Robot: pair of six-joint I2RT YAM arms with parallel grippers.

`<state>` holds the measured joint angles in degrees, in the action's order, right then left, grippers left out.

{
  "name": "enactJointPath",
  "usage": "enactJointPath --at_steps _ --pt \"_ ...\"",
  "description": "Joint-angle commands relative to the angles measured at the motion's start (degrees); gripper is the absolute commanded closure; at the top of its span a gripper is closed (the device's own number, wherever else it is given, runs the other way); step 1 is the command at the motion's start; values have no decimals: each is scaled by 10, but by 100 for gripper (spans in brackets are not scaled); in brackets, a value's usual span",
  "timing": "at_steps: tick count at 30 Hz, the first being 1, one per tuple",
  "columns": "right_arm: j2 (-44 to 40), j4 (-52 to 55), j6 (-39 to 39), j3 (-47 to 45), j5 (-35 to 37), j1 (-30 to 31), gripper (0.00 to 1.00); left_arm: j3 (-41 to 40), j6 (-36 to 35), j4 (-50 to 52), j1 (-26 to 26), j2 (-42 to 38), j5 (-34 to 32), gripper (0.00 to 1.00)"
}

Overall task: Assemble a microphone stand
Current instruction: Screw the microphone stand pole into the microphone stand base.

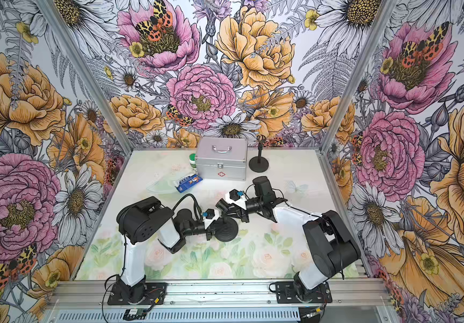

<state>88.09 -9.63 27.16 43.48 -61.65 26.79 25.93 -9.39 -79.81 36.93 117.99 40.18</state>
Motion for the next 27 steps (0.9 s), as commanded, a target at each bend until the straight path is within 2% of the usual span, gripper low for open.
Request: enactJointPath --at_steps 1,3,5,7,9,10,11,14,16,19,20,22,27 --pt "-27 -174 -159 -101 213 33 100 5 2 -10 -10 4 -5 75" --pt "-40 -330 -283 -178 413 61 100 6 2 -11 -12 6 -4 74" --pt "-52 -381 -364 -229 613 114 100 12 7 -11 -12 7 -5 73" --pt "-55 -378 -404 -244 727 163 100 12 9 -10 -12 4 -7 73" --pt "-52 -379 -413 -248 752 202 100 12 7 -10 -12 5 -5 73" --pt "-50 -378 -399 -245 737 211 100 13 8 -10 -12 8 -3 73" --pt "-51 -377 -384 -242 708 214 95 15 8 -11 -12 9 -2 73" --pt "-67 -373 -310 -237 608 209 68 14 8 -10 -13 10 -3 74" --pt "-85 -343 -244 -232 480 190 58 11 2 -10 -13 10 -2 74" --pt "-100 -229 -179 -190 252 114 56 15 2 -10 -11 9 -6 75" --pt "-98 -182 -159 -165 197 97 56 14 2 -10 -11 5 -5 75" --pt "-93 -116 -118 -129 142 65 57 11 -5 -11 -10 1 -4 75" --pt "-51 -85 -81 -78 37 3 57 11 -12 -11 -6 2 2 75"
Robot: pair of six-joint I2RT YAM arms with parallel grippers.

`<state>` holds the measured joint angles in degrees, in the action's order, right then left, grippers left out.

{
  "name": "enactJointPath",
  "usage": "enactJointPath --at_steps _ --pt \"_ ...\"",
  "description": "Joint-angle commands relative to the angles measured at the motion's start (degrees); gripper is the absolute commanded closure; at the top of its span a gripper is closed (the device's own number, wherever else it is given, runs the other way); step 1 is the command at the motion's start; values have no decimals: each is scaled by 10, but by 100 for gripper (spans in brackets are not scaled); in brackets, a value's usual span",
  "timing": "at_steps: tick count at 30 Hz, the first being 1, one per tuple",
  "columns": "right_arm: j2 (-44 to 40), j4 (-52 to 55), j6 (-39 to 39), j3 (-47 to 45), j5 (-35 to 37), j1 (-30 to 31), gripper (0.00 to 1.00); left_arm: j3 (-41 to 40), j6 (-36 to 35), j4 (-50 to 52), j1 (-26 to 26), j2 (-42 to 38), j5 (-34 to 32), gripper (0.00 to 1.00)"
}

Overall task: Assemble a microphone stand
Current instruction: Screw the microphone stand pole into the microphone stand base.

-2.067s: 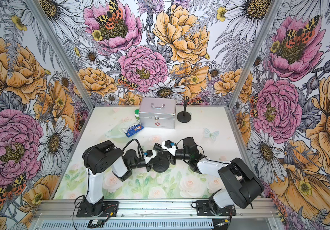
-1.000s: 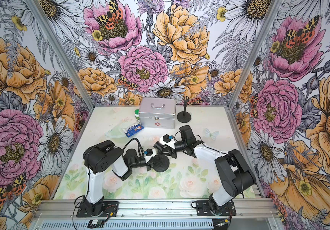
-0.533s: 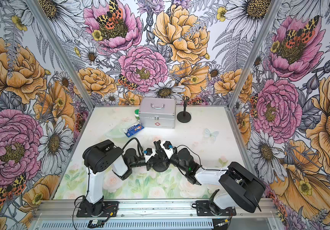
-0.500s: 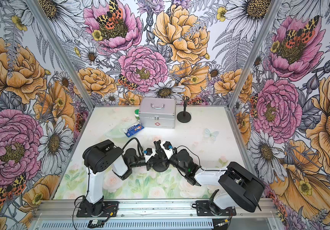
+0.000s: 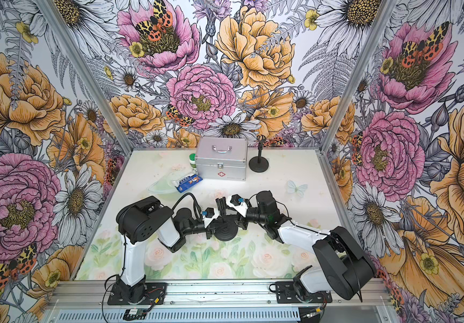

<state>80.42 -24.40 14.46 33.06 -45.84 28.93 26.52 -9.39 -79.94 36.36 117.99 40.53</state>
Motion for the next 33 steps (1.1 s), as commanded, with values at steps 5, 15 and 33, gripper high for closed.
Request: enactJointPath --at_steps 5,15,33 --pt "86 129 67 99 -178 -24 60 11 -12 -10 4 10 3 75" --pt "71 105 44 76 -50 -2 100 7 -5 -10 -2 9 -9 74" --pt "7 -149 -79 -98 177 123 70 9 2 -10 -8 14 -23 76"
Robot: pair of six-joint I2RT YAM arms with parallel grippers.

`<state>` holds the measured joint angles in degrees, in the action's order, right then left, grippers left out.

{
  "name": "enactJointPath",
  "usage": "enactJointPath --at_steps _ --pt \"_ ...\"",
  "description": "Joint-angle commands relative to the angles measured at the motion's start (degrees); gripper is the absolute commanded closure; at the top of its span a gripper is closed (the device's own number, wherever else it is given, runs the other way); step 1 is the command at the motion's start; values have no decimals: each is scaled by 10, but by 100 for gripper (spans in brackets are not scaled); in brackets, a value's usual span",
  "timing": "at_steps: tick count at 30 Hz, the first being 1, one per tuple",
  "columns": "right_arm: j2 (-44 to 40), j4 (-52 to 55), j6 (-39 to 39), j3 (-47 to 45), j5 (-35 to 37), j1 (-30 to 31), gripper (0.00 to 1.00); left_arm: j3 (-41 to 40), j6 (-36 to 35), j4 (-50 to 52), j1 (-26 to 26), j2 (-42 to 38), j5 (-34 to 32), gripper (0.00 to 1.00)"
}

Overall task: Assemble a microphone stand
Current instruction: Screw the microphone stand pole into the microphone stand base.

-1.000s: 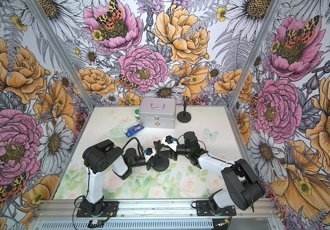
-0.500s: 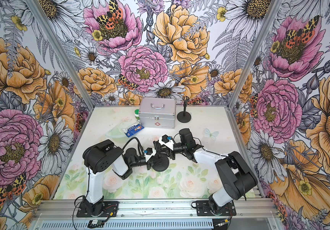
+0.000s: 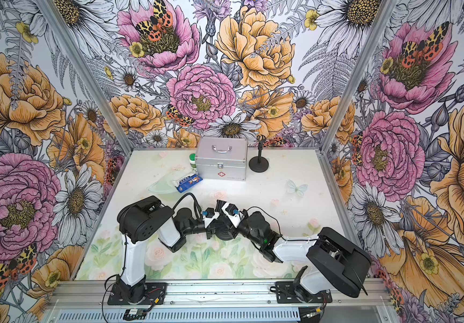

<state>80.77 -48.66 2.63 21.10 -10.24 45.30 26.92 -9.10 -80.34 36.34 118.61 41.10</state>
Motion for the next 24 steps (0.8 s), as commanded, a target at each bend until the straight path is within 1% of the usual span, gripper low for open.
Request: enactJointPath --at_steps 1,2,4,5,7,9,14,17,19,24 --pt "4 116 46 34 -225 -61 70 3 -3 -6 -8 7 -30 76" --pt "4 143 55 47 -264 -81 70 0 -7 -6 -8 7 -33 76" --pt "4 188 76 67 -310 -108 70 -2 -11 -6 -7 10 -47 76" --pt "5 208 88 77 -333 -121 70 -4 -13 -5 -7 11 -68 78" --pt "8 236 100 97 -354 -134 67 -12 -22 -6 -9 7 -86 80" --pt "13 254 115 115 -379 -146 67 -19 -19 -6 -10 -1 -102 81" --pt "31 299 147 154 -434 -172 67 -18 -24 -5 -13 -3 -110 83" --pt "45 354 189 188 -488 -194 67 -16 -25 -6 -13 6 -113 83" --pt "60 391 216 214 -499 -203 66 -13 -20 -5 -14 10 -116 83" --pt "106 430 231 272 -532 -205 65 -7 -9 -5 -17 23 -119 82"
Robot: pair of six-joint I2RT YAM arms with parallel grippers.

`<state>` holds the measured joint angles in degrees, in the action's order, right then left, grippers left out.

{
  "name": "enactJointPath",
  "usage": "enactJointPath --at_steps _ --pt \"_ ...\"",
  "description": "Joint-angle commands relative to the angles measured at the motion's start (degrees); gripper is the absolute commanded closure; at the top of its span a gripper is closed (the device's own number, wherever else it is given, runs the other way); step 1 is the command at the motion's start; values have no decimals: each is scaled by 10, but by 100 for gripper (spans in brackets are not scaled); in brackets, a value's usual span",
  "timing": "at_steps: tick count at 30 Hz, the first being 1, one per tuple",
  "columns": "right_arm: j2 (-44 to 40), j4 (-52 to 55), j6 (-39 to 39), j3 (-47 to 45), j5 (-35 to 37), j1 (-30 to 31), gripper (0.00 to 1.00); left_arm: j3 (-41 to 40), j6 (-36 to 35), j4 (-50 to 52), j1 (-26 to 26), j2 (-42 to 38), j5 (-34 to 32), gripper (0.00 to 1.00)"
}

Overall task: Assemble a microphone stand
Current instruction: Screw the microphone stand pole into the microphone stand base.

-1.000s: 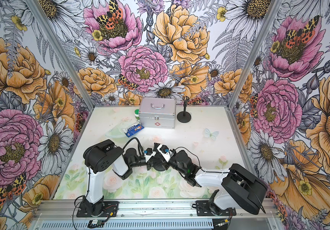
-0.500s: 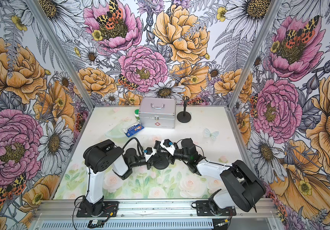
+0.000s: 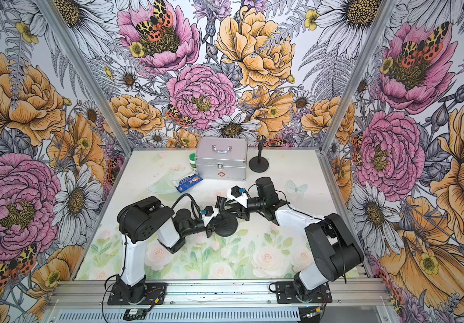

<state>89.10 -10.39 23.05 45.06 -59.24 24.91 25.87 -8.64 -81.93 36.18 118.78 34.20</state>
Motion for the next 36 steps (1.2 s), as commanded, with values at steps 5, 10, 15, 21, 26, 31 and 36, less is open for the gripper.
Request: enactJointPath --at_steps 5,10,15,21,26,31,36 --pt "42 59 27 51 -46 2 68 5 -5 10 -18 22 -58 82" --pt "41 58 23 47 -44 14 71 15 11 10 -17 30 -71 82" --pt "46 37 1 49 9 18 95 20 23 10 -24 38 -74 80" --pt "11 -274 -215 -110 235 26 100 16 21 11 -25 33 -79 78" --pt "22 -500 -312 -241 382 76 100 13 17 10 -26 34 -85 77" --pt "63 -508 -316 -221 245 89 89 16 15 10 -26 38 -73 77" --pt "42 -408 -252 -172 112 57 70 14 2 10 -23 38 -67 82"
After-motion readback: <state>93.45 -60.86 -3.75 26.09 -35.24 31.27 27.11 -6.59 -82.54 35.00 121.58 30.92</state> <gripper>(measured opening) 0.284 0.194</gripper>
